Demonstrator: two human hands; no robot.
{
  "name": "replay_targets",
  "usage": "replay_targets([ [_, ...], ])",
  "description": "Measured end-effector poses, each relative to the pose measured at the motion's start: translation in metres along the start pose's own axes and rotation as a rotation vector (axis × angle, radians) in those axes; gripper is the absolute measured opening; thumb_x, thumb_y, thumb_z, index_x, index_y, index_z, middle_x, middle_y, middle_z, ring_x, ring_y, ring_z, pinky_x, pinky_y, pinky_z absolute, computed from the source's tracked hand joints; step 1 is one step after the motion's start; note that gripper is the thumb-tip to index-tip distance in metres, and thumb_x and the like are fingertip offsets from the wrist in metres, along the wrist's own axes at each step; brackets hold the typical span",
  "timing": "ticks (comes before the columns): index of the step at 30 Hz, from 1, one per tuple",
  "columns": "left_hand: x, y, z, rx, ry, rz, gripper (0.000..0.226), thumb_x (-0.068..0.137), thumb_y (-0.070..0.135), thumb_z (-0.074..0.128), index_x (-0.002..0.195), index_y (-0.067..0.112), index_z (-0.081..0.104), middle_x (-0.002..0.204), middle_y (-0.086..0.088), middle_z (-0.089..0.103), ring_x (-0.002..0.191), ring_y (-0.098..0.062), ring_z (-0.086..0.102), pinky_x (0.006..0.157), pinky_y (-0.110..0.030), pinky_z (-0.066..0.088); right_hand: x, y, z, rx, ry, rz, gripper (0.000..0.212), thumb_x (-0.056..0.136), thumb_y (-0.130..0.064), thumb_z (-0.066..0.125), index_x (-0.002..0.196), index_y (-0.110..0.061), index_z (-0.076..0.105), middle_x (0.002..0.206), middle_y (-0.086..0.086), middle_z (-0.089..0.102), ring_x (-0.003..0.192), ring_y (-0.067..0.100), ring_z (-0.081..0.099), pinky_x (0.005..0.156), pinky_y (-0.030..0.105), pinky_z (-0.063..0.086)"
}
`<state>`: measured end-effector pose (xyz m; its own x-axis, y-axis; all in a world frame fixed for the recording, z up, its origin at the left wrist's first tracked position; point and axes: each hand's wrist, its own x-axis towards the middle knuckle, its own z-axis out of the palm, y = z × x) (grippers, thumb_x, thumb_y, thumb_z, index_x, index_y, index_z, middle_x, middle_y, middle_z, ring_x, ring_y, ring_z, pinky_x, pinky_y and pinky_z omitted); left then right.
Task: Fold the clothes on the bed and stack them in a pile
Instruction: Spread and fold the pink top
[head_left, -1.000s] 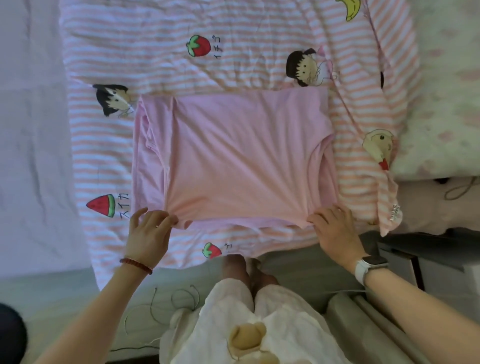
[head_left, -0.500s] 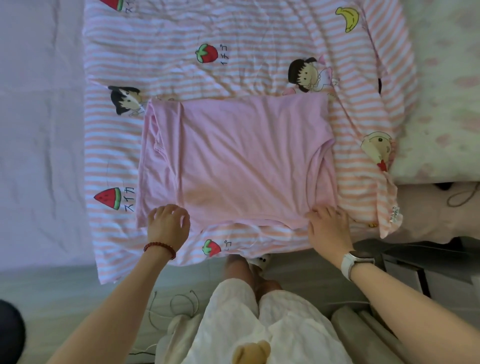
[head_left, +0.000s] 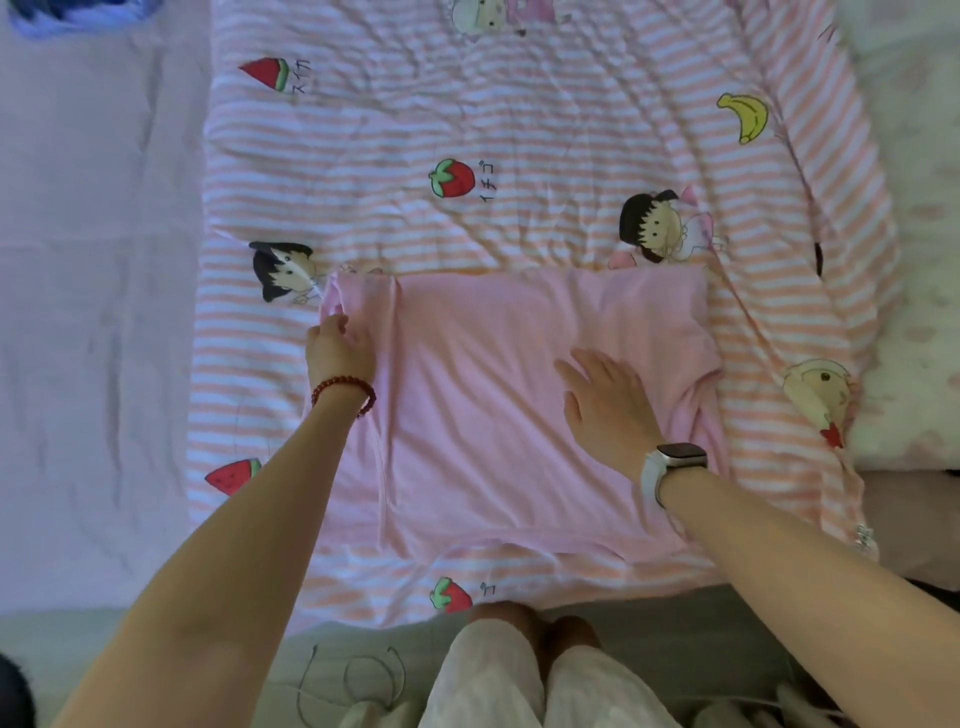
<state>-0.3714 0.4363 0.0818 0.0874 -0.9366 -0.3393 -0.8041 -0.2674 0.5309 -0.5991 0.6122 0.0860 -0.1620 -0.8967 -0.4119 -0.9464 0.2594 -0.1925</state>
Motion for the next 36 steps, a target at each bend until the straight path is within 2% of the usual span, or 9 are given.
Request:
replay_targets([
  [4,0.049,0.015,0.008,-0.037,0.024,-0.085,0.037,0.09,0.035,0.051,0.11,0.006,0.059,0.105,-0.004,0.059,0.088,-0.019,0.052,0.073,-0.027,0.039,0.045,-0.014,-0.002,-0.031,-0.032,0.031,0.05,0.099,-0.027,0.027,0.148,-0.024,0.015,0.157,0.0,0.004,0.144,0.023,0.001,0.113,0.054,0.003],
  [7,0.076,0.023,0.015,-0.121,0.105,-0.136,0.02,0.088,0.033,0.052,0.086,0.015,0.061,0.077,0.003,0.056,0.077,-0.015,0.049,0.063,-0.021,0.036,0.078,-0.016,0.003,-0.03,-0.044,0.053,0.053,0.098,-0.032,0.024,0.148,-0.029,0.008,0.158,-0.001,-0.007,0.144,0.024,-0.008,0.109,0.061,0.003],
  [13,0.101,0.003,0.001,-0.267,0.25,-0.218,0.03,0.092,0.029,0.051,0.103,0.004,0.061,0.089,0.0,0.057,0.081,-0.014,0.05,0.073,-0.021,0.038,0.095,-0.007,0.018,-0.014,-0.121,0.082,0.052,0.099,-0.038,0.017,0.148,-0.037,-0.002,0.156,-0.006,-0.016,0.143,0.019,-0.015,0.109,0.062,0.001],
  [17,0.095,0.006,-0.001,-0.149,0.228,-0.185,0.026,0.092,0.02,0.046,0.112,0.005,0.053,0.117,-0.011,0.055,0.102,-0.028,0.054,0.08,-0.03,0.039,0.092,-0.004,0.001,0.137,-0.001,0.065,0.047,0.1,-0.023,0.03,0.146,-0.02,0.024,0.158,0.003,0.008,0.145,0.021,0.004,0.113,0.053,0.013],
  [21,0.064,0.021,0.011,0.233,0.295,0.312,0.036,0.087,0.016,0.052,0.121,0.008,0.054,0.13,-0.015,0.048,0.122,-0.035,0.042,0.101,-0.046,0.025,0.077,0.026,-0.022,0.349,0.304,0.225,0.035,0.093,-0.003,0.044,0.126,0.001,0.051,0.135,0.02,0.046,0.126,0.037,0.04,0.103,0.046,0.034],
  [24,0.037,0.041,0.037,0.317,0.096,0.53,0.043,0.086,0.017,0.057,0.128,0.01,0.052,0.137,-0.013,0.047,0.13,-0.034,0.037,0.107,-0.055,0.014,0.073,0.068,-0.039,0.319,0.412,0.426,0.035,0.091,-0.002,0.043,0.125,0.001,0.052,0.127,0.02,0.05,0.118,0.037,0.043,0.1,0.042,0.033],
  [28,0.022,0.046,0.076,0.566,-0.236,0.627,0.057,0.094,0.036,0.042,0.146,0.025,0.023,0.155,-0.004,0.017,0.142,-0.025,0.011,0.111,-0.056,0.004,0.084,0.117,-0.049,0.464,0.298,0.596,0.041,0.093,-0.009,0.042,0.134,-0.007,0.044,0.132,0.017,0.046,0.121,0.034,0.039,0.1,0.037,0.032],
  [32,0.035,0.033,0.088,0.657,-0.322,0.607,0.06,0.095,0.047,0.031,0.148,0.033,0.007,0.157,0.003,-0.003,0.144,-0.02,-0.005,0.112,-0.053,-0.002,0.097,0.137,-0.05,0.734,0.184,0.682,0.032,0.092,-0.012,0.047,0.122,-0.004,0.056,0.124,0.014,0.057,0.114,0.031,0.051,0.091,0.031,0.039],
  [36,0.047,0.032,0.084,0.594,-0.356,0.58,0.065,0.093,0.049,0.037,0.148,0.033,0.007,0.157,0.005,-0.004,0.144,-0.02,-0.006,0.113,-0.048,0.0,0.099,0.151,-0.057,0.755,0.289,0.735,0.021,0.09,-0.011,0.053,0.108,-0.002,0.06,0.111,0.012,0.061,0.092,0.021,0.052,0.082,0.027,0.04],
])
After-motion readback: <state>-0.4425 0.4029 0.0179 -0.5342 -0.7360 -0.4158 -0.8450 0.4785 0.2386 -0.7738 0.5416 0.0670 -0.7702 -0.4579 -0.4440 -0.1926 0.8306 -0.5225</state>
